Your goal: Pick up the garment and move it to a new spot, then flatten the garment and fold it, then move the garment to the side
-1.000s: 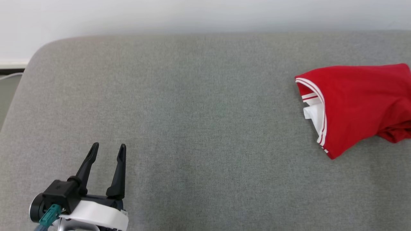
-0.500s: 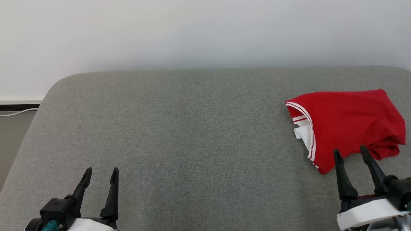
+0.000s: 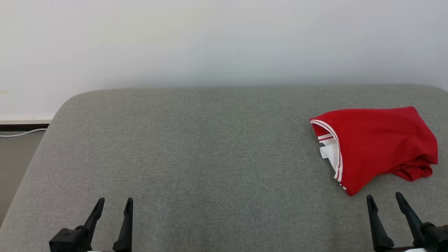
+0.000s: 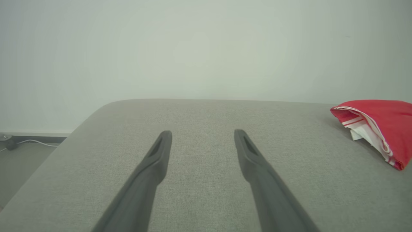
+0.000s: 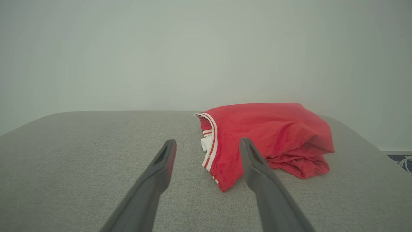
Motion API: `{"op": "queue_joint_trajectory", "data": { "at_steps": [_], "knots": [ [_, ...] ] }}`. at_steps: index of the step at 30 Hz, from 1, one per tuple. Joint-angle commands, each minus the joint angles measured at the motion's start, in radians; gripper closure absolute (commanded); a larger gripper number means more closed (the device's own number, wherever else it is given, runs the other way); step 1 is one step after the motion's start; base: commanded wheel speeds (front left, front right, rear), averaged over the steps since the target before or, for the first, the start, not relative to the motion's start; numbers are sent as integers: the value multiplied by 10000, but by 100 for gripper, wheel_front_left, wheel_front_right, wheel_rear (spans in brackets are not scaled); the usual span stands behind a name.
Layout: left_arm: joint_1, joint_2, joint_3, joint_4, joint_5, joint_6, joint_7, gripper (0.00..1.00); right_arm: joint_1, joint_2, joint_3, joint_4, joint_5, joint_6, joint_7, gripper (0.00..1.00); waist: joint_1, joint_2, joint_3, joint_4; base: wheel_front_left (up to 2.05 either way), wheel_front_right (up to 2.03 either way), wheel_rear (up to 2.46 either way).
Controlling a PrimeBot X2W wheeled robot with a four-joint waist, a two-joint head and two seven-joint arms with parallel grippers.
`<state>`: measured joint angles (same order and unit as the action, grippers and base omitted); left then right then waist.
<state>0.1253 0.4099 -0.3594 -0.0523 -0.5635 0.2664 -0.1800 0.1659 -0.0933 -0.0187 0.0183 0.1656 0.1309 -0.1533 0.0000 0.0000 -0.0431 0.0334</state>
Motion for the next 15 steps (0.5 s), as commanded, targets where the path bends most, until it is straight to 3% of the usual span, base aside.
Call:
{"op": "queue_joint_trajectory", "data": {
  "at_steps": [1,15],
  "knots": [
    [-296,227,358,-205,-65,65,-5,0,-164,-126,180,-356,-164,-2,56,0,0,0,-11,7,0,0,0],
    [-329,203,299,-73,-164,45,-36,0,123,92,154,-764,-313,-2,176,0,0,0,-20,29,0,0,0]
  ]
}}
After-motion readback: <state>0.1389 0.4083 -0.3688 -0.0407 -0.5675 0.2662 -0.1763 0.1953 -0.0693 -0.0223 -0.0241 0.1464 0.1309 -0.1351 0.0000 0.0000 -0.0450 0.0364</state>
